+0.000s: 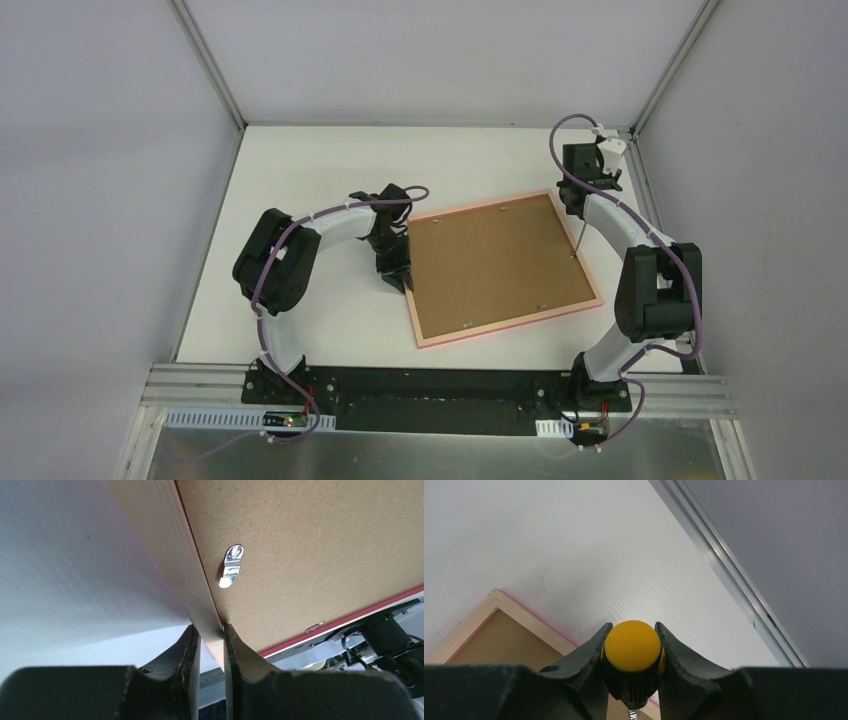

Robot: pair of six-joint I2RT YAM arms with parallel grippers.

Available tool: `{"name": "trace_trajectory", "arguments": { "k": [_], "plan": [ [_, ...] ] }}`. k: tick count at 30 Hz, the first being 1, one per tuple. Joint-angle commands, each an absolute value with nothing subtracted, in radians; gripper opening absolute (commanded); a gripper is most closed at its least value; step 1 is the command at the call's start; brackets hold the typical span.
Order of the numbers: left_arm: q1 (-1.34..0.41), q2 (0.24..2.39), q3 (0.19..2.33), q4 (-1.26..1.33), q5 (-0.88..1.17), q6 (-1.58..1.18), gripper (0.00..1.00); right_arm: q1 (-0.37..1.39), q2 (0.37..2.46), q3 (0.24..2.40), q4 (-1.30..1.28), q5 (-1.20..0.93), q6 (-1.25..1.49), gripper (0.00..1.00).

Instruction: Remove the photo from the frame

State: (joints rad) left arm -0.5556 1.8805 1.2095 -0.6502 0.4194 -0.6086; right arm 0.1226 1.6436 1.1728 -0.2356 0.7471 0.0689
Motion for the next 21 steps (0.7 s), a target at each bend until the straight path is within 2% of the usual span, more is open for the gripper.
{"name": "trace_trajectory", "arguments": {
  "k": [1,11,17,21],
  "plan": [
    [-0.563,1.891,1.241,-0.689,0.474,-0.552,0.0,0.124,1.658,1.237,-0.166,0.76,0.061,0.0],
    [-0.564,1.896,1.244,-0.689,0.473,-0.556,0.0,0.143,1.651,1.289,-0.276,0.637,0.204,0.0],
    [-0.563,1.904,1.264,-0.689,0.476,-0.556,0.0,0.143,1.581,1.432,-0.472,0.572,0.295,0.0],
    [-0.563,1.928,1.293,-0.689,0.488,-0.557,0.0,0.143,1.552,1.55,-0.658,0.434,0.352,0.0]
  ]
}}
